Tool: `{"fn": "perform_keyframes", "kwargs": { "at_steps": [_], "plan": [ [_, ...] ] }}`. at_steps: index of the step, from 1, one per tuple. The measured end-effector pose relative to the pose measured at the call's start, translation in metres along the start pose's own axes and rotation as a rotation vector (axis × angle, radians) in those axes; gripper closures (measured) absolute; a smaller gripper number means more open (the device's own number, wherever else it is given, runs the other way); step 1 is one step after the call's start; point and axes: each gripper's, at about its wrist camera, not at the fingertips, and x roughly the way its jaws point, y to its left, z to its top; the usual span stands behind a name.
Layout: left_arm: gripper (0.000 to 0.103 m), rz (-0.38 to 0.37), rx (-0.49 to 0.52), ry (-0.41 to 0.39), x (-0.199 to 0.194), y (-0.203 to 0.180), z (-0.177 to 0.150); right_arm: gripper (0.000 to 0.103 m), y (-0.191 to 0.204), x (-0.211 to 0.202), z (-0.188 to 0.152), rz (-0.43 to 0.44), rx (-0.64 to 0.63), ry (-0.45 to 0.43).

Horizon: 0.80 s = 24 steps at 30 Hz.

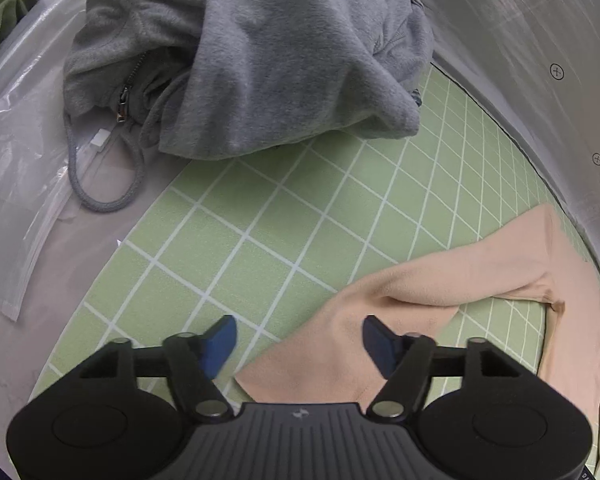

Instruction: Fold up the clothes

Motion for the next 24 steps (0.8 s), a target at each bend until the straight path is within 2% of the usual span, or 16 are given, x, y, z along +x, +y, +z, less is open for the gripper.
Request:
{"fn": "perform_keyframes", "kwargs": {
  "at_steps": [5,8,10,11,12,13,14,15,20,22,24],
  "plan": [
    [0.025,0.019,0.023,0.015,0.007,-0.012,-0.019,0.000,0.001,0.000,0.000,-0.003,0.004,-0.005],
    [0.024,0.062,0.096,-0.001,0.011,-0.020,-0.024,0.000,0.000,0.000,0.000,-0.001,0.003,-0.006],
    [0.030,0.101,0.146,-0.008,0.010,-0.021,-0.025,0.000,-0.001,0.001,-0.001,0.001,0.003,-0.007],
    [0.037,0.127,0.170,-0.020,0.009,-0.021,-0.027,0.000,-0.001,0.001,-0.001,0.002,0.002,-0.008],
    [0.058,0.160,0.197,-0.033,0.009,-0.024,-0.028,0.000,-0.002,0.001,-0.001,0.002,0.003,-0.009],
    [0.083,0.180,0.219,-0.039,0.009,-0.026,-0.028,0.000,-0.001,0.001,-0.001,0.002,0.004,-0.011],
    [0.097,0.154,0.215,-0.030,0.009,-0.025,-0.026,0.000,-0.001,0.001,-0.001,0.002,0.004,-0.013],
    [0.098,0.115,0.191,-0.012,0.008,-0.022,-0.023,0.000,-0.001,0.001,-0.002,0.002,0.004,-0.015],
    [0.098,0.028,0.100,0.008,-0.013,0.002,-0.009,0.000,-0.001,0.001,-0.002,0.002,0.005,-0.022],
    [0.098,-0.042,0.033,0.003,-0.027,0.019,0.002,0.000,-0.001,0.001,-0.002,0.002,0.005,-0.023],
    [0.098,-0.117,-0.080,-0.019,-0.037,0.039,0.012,0.000,-0.002,0.001,-0.002,0.003,0.005,-0.024]
  ]
}}
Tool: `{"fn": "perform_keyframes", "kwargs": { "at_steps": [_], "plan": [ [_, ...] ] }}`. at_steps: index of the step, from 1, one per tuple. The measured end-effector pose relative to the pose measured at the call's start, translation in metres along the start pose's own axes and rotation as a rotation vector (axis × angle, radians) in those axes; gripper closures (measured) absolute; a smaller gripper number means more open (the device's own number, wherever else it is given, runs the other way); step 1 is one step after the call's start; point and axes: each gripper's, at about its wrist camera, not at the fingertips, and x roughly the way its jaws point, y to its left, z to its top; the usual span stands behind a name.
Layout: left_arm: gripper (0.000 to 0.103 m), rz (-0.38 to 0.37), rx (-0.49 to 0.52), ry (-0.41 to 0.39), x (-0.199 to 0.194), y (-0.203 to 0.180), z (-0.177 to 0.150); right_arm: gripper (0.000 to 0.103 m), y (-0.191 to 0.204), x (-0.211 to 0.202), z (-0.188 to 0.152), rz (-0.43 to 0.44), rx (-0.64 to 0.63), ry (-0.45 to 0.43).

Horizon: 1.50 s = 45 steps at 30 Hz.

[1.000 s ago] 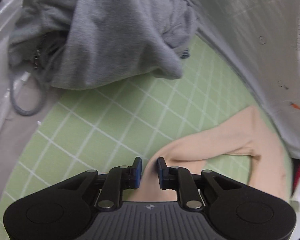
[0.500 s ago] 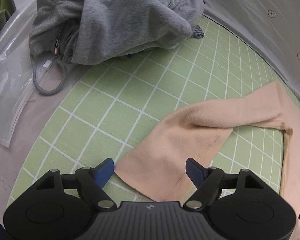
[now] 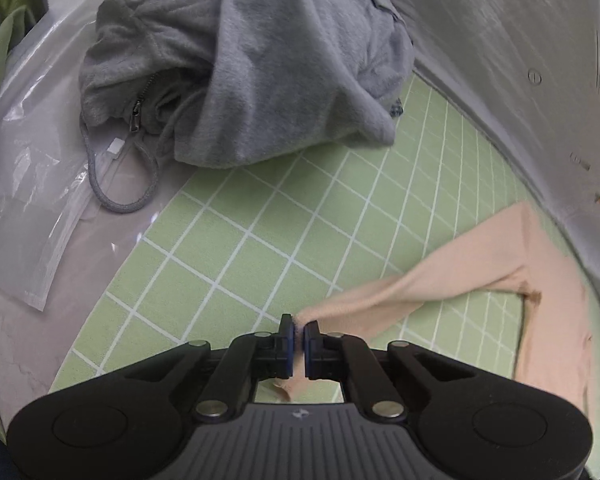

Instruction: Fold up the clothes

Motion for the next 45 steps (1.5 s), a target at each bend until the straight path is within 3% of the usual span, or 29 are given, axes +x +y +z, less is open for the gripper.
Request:
{"fn": "perform_keyframes", "kwargs": {
  "at_steps": [2,4,6,9,13,16,18,20,22,28,36,45],
  "plan": [
    [0.097,-0.022,-0.119,-0.037,-0.003,0.018,0.007,0.000,0.000,0.000,0.000,0.001,0.000,-0.001],
    [0.087,0.031,-0.170,-0.072,0.001,0.024,0.008,0.000,-0.001,0.000,0.000,0.002,-0.002,-0.002],
    [0.081,0.127,-0.128,-0.092,0.006,0.019,0.004,0.000,-0.001,0.000,0.001,0.002,-0.003,-0.002],
    [0.052,0.211,-0.054,-0.078,0.015,0.009,-0.007,0.000,-0.001,0.000,0.000,0.002,-0.003,-0.003],
    [0.037,0.161,-0.105,-0.056,0.025,0.010,-0.022,0.000,-0.001,0.000,0.000,0.001,-0.002,-0.004],
    [0.035,0.161,-0.106,-0.077,0.032,0.006,-0.024,0.000,0.000,0.000,0.000,0.001,-0.002,-0.005],
    [0.036,0.185,-0.076,-0.078,0.036,-0.001,-0.023,0.000,0.000,0.000,0.001,0.001,-0.003,-0.004],
    [0.053,0.220,-0.029,-0.067,0.039,-0.010,-0.024,0.000,-0.001,0.000,0.001,0.001,-0.004,-0.003],
    [0.096,0.255,0.027,-0.054,0.041,-0.019,-0.027,0.000,-0.001,0.000,0.000,0.003,-0.005,-0.005],
    [0.097,0.215,0.026,-0.035,0.034,-0.014,-0.037,0.000,0.000,-0.001,-0.003,0.003,-0.007,-0.026],
    [0.097,0.088,-0.069,0.017,0.007,0.000,-0.063,0.000,-0.001,-0.002,-0.006,0.017,-0.027,-0.049],
    [0.096,0.075,-0.100,0.083,0.008,-0.007,-0.121,0.000,-0.011,-0.007,-0.006,0.084,-0.103,-0.029]
  ]
}}
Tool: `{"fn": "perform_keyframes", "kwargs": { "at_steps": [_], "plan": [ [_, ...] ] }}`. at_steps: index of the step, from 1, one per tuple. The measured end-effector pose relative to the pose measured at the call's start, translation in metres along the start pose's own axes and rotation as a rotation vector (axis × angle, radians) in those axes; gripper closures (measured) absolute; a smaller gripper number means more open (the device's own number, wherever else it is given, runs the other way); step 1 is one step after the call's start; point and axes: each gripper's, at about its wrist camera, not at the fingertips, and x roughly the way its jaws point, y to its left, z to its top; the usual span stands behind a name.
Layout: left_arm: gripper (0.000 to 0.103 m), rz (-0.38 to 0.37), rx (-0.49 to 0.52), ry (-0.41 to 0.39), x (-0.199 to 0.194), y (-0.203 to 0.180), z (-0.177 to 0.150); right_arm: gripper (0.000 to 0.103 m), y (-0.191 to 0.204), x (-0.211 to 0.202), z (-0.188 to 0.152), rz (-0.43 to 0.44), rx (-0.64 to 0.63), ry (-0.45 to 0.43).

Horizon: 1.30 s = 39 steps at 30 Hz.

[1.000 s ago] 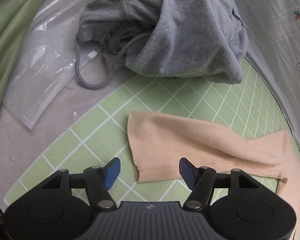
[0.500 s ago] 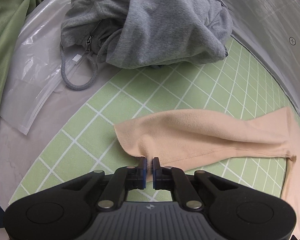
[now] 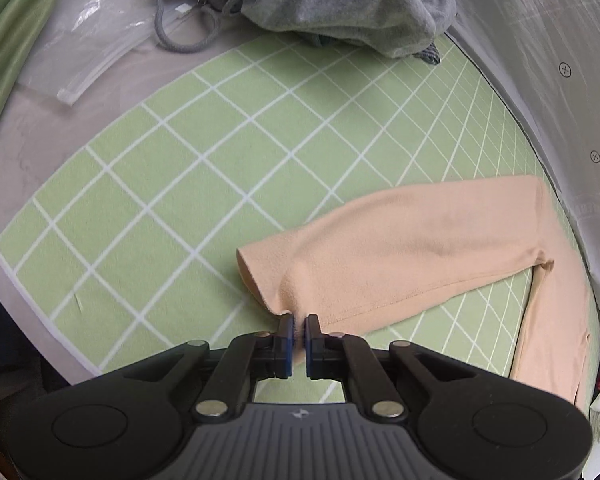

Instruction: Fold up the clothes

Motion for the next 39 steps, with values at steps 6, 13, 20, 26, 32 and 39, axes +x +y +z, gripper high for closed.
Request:
{"fn": "perform_keyframes", "kwargs": {
  "at_steps": [6,13,20,26,32,39],
  "plan": [
    [0.091,0.035,-0.018,-0.014,-0.008,-0.011,-0.033,0.000,-0.029,-0.013,-0.005,0.030,-0.020,-0.016],
    [0.071,0.093,0.024,-0.107,-0.032,-0.048,-0.087,0.000,-0.099,-0.016,0.005,-0.006,-0.032,-0.035],
    [0.054,0.091,0.158,-0.142,-0.037,-0.111,-0.133,0.008,-0.152,-0.002,0.011,0.020,0.011,0.033],
    [0.038,0.144,0.263,-0.182,-0.027,-0.164,-0.165,0.036,-0.166,-0.003,0.013,0.124,-0.099,0.028],
    [0.030,0.169,0.338,-0.193,-0.022,-0.193,-0.181,0.097,-0.166,-0.013,0.007,0.219,-0.205,0.021],
    [0.021,0.214,0.302,-0.191,-0.019,-0.183,-0.160,0.096,-0.159,-0.026,-0.004,0.198,-0.252,0.071]
  ]
}}
